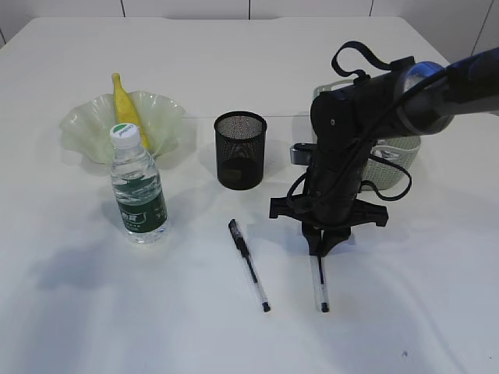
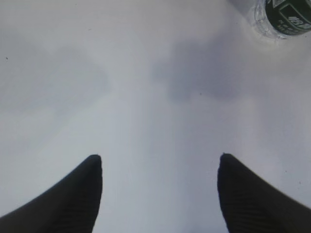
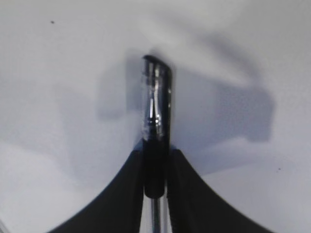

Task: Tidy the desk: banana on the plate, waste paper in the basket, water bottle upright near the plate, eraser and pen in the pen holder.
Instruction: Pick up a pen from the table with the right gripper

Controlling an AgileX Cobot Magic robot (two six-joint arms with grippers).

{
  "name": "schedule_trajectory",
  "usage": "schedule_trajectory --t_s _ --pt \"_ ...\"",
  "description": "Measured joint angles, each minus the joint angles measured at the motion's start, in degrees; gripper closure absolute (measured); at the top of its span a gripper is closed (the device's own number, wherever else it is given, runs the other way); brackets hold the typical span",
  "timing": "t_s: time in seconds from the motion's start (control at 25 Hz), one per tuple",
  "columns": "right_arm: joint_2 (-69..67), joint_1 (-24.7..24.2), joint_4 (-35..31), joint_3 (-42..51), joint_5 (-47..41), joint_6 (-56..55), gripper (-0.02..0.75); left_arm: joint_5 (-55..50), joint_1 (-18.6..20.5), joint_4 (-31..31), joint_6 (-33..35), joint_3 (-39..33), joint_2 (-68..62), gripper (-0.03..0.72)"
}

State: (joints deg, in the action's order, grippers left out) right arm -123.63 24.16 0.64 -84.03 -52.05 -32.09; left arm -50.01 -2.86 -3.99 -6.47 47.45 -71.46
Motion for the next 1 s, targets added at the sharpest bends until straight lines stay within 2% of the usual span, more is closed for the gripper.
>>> schedule_trajectory --t_s 0.2,0.32,0.68,1.0 --pt "0.0 0.0 0.0 -0.1 0.0 0.0 0.667 0.0 0.0 0.0 0.0 0.0 0.0 0.168" --pt "0.0 0.0 0.6 -0.1 0.0 0.0 0.67 0.0 0.0 0.0 0.0 0.0 0.0 0.168" --pt "0.0 0.0 9.3 -0.2 -4.6 0.1 0.671 0.0 0.0 0.0 0.0 0.0 0.0 0.168" --pt "0.0 0.0 9.5 -3.1 -7.4 5.8 0.671 0.0 0.0 0.0 0.0 0.0 0.0 0.168"
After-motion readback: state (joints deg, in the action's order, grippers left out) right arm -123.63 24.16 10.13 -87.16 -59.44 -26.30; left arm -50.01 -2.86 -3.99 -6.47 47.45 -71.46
